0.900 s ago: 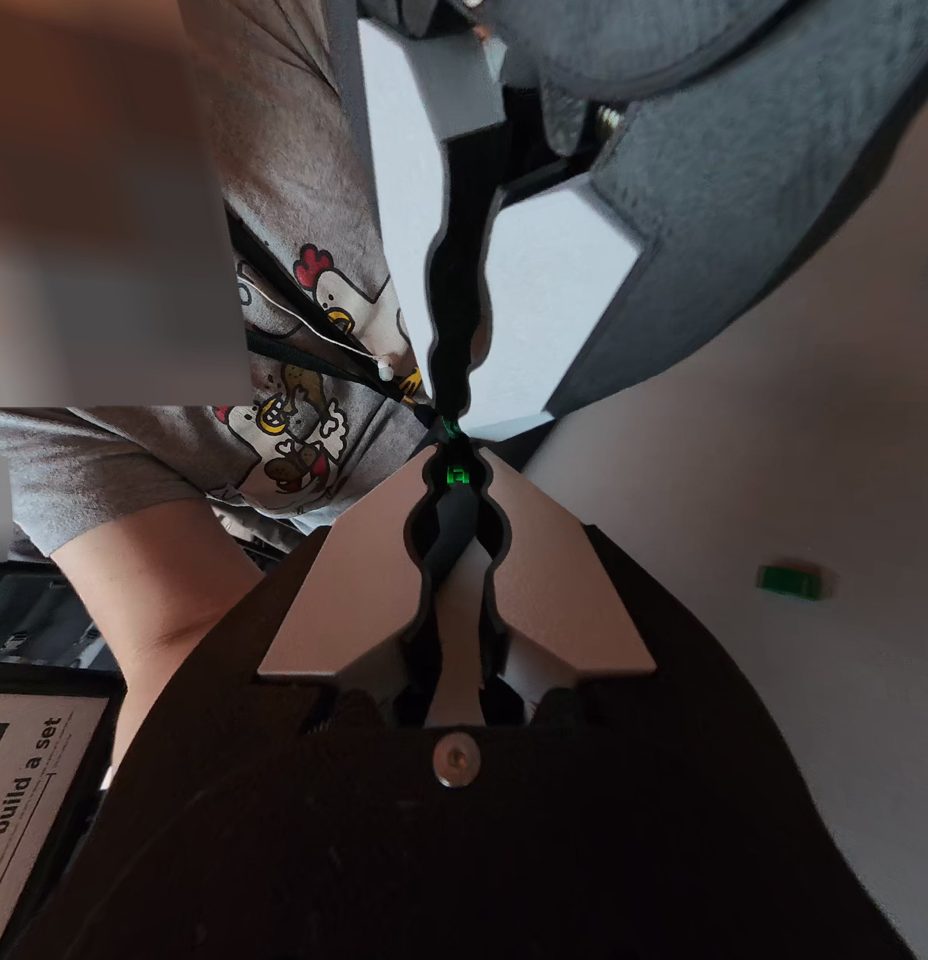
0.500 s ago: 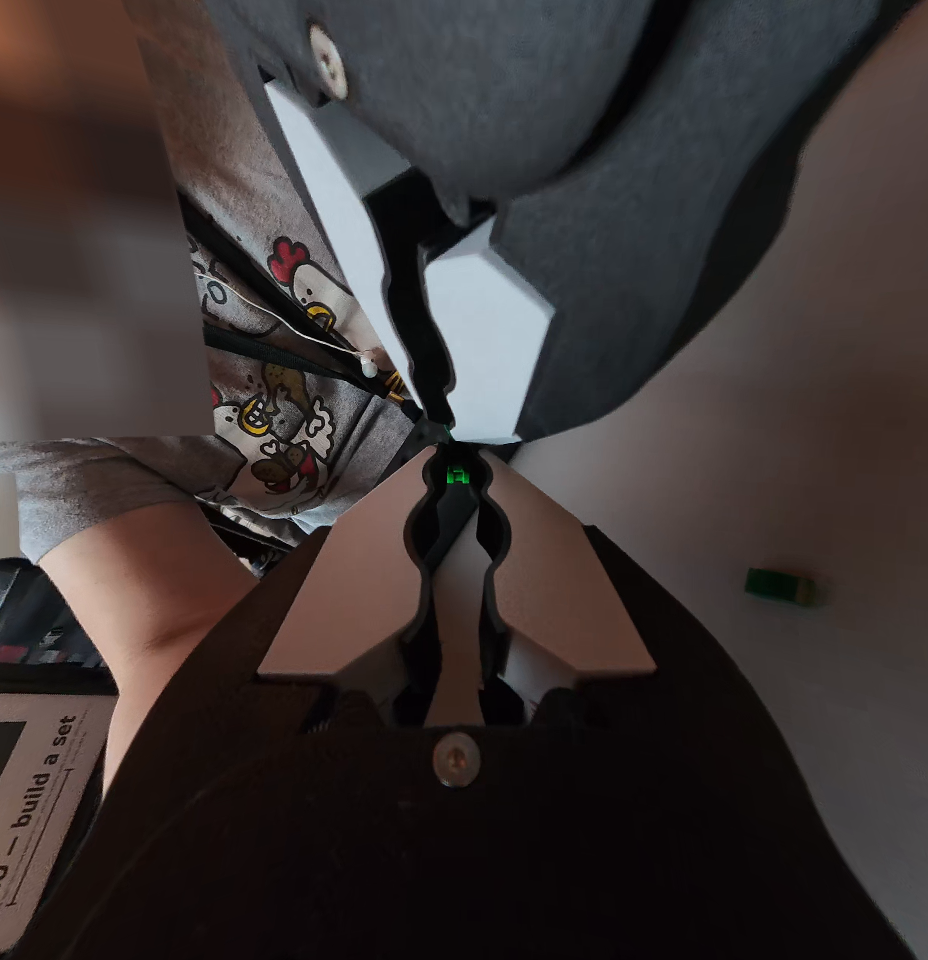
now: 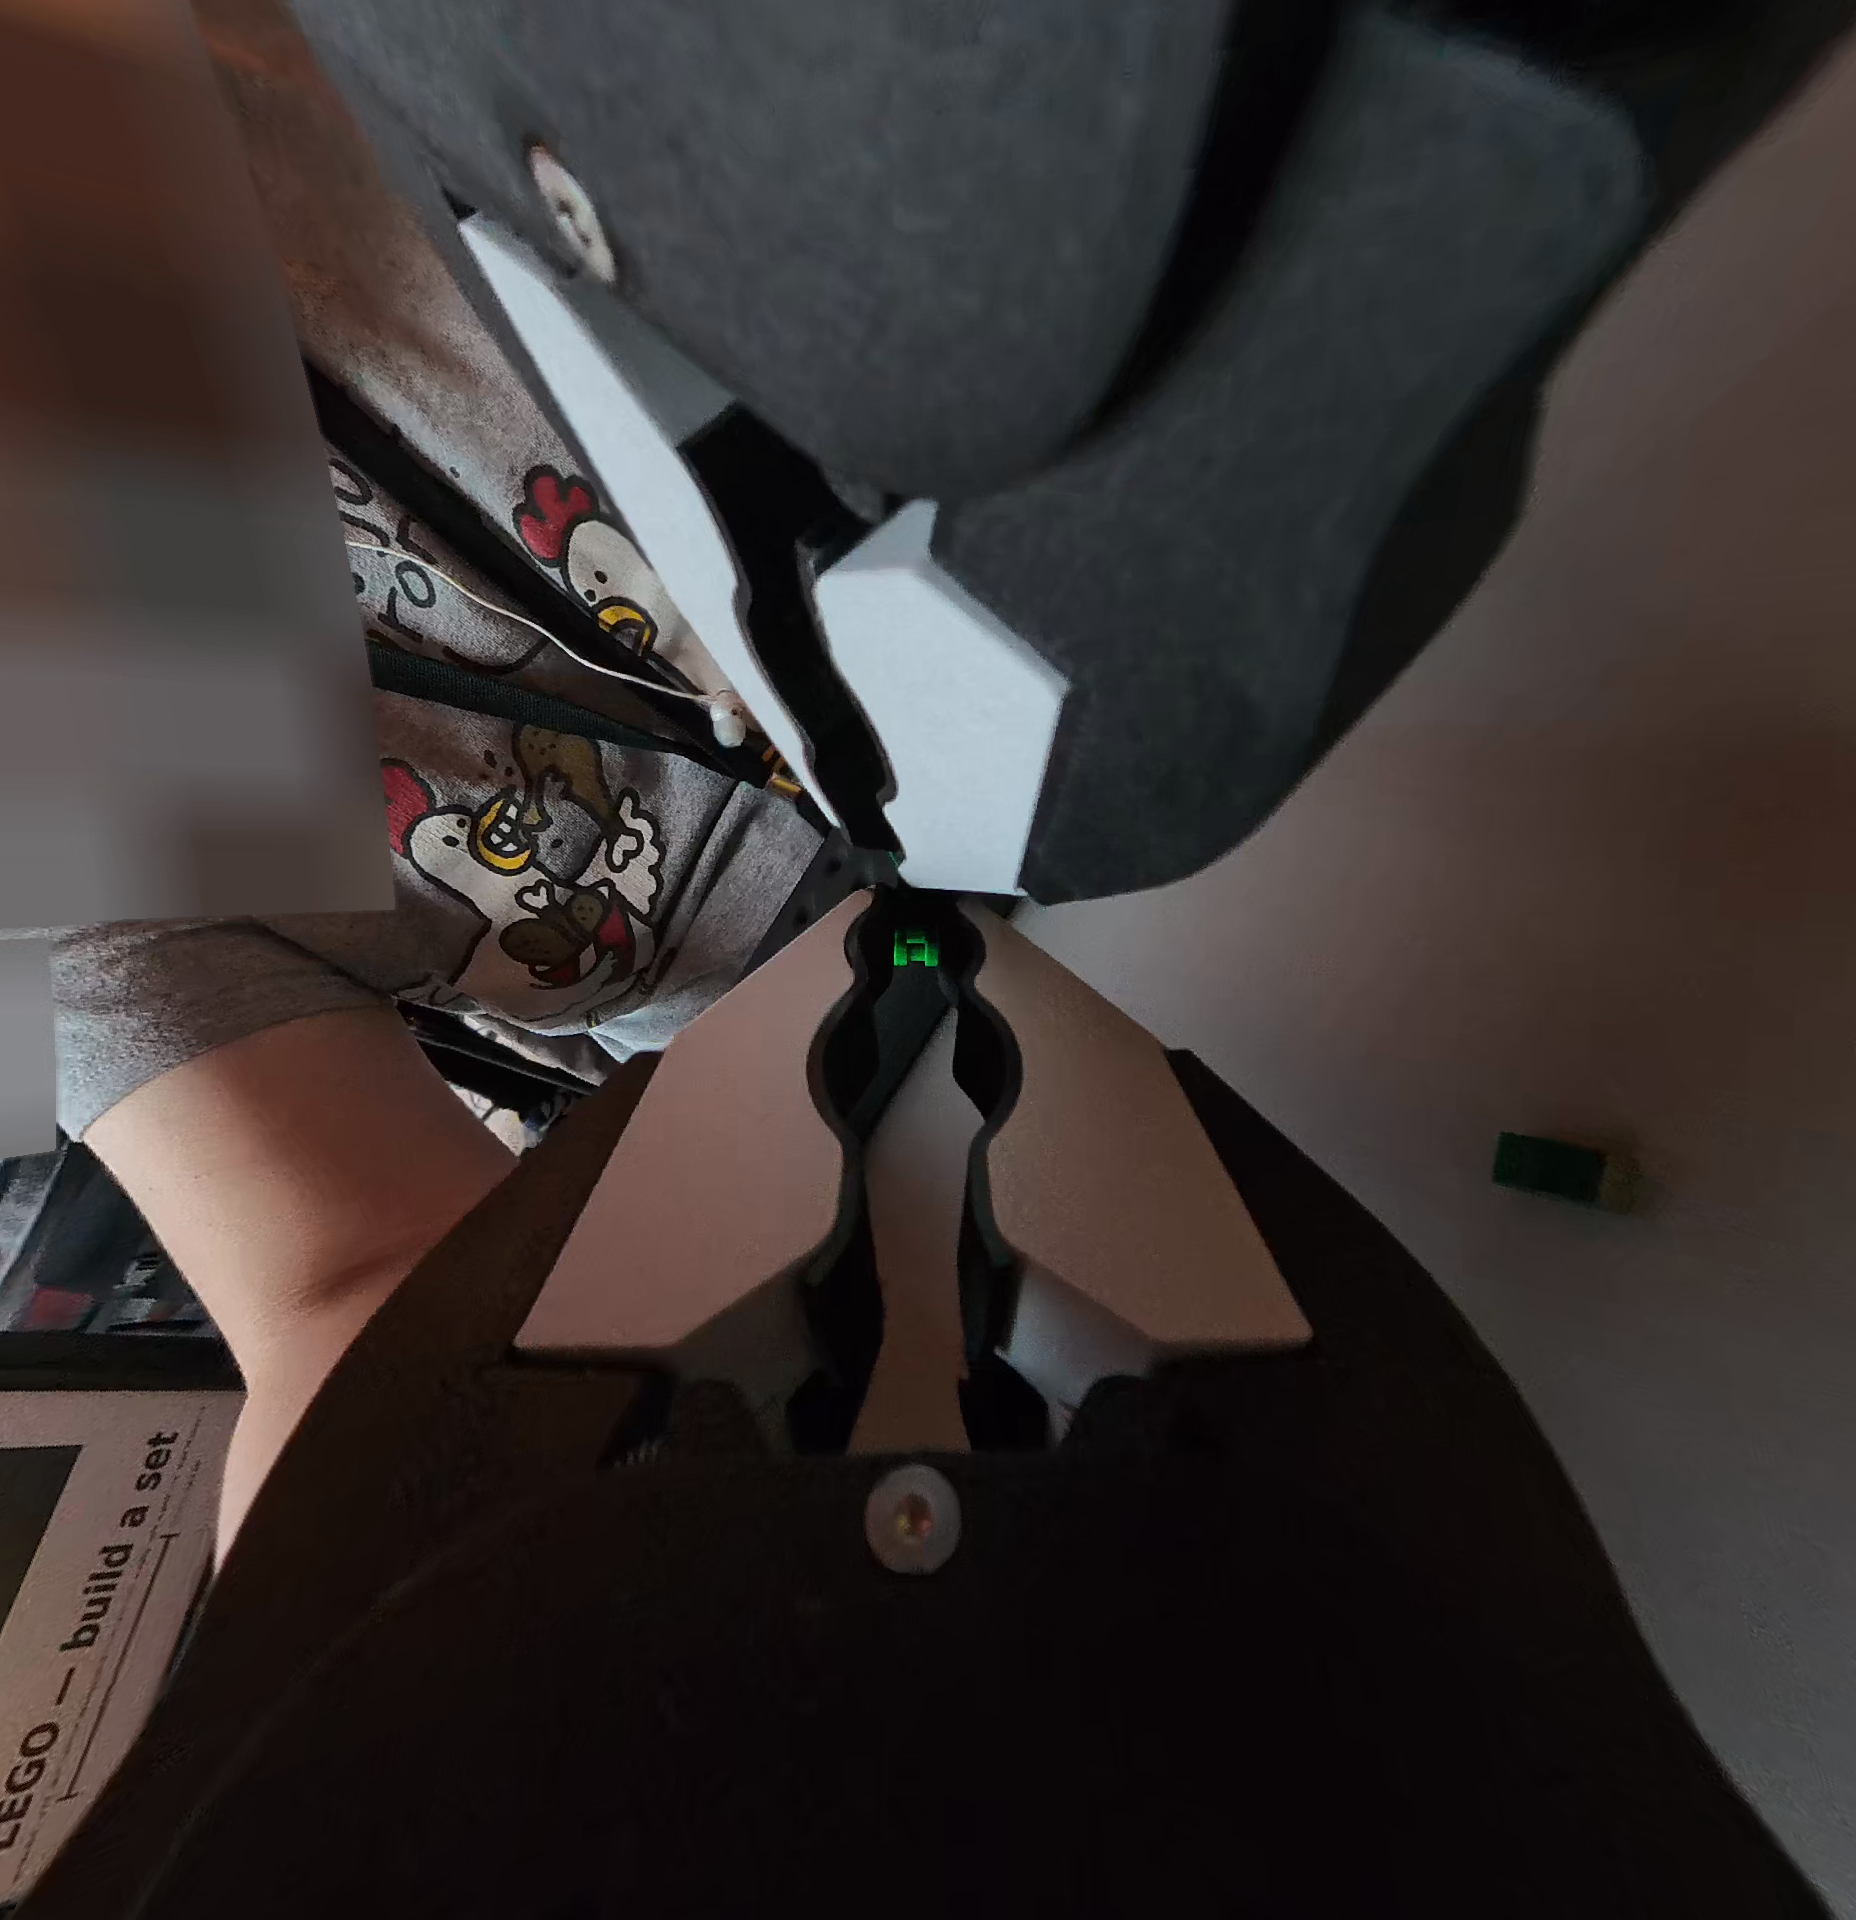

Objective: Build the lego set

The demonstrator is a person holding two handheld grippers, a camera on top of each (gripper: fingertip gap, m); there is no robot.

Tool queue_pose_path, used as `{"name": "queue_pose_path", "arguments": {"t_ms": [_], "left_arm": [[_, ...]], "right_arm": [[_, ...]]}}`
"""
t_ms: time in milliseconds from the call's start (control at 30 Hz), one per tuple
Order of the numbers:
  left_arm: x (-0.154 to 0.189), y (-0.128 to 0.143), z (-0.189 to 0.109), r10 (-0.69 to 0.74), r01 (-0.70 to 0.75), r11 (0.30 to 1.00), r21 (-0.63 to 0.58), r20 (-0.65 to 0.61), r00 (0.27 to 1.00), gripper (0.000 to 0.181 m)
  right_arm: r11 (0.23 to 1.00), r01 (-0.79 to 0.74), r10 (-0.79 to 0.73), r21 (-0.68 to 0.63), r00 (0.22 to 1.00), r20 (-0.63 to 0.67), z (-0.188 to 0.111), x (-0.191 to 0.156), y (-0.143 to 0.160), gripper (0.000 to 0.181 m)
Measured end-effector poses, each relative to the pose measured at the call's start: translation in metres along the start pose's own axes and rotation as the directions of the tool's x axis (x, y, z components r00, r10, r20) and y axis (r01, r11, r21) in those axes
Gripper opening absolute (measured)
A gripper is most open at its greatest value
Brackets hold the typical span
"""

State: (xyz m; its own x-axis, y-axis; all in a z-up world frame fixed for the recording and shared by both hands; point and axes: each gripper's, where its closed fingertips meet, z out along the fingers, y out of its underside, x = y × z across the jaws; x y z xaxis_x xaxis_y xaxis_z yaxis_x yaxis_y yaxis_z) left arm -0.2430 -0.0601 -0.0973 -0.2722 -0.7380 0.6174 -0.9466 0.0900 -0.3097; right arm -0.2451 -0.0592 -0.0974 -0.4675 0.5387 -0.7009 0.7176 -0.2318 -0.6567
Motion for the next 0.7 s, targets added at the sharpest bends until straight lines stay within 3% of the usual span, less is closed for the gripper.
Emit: {"name": "queue_pose_path", "arguments": {"t_ms": [267,500,700], "left_arm": [[0.000,-0.002,0.003,0.009,-0.009,1.000,0.001,0.022,1.000,0.005],[0.007,-0.012,-0.007,0.032,-0.031,0.995,0.091,-0.003,0.999,0.016],[0.002,-0.019,-0.027,0.031,-0.043,0.980,0.193,0.068,0.997,0.021]], "right_arm": [[0.999,-0.040,0.040,-0.006,0.999,0.026,0.000,-0.002,0.004,0.005],[1.000,-0.001,0.000,0.029,1.000,0.012,-0.008,-0.009,0.000,0.005],[0.999,0.009,-0.008,0.048,1.000,-0.022,-0.014,-0.008,-0.001,0.005]]}}
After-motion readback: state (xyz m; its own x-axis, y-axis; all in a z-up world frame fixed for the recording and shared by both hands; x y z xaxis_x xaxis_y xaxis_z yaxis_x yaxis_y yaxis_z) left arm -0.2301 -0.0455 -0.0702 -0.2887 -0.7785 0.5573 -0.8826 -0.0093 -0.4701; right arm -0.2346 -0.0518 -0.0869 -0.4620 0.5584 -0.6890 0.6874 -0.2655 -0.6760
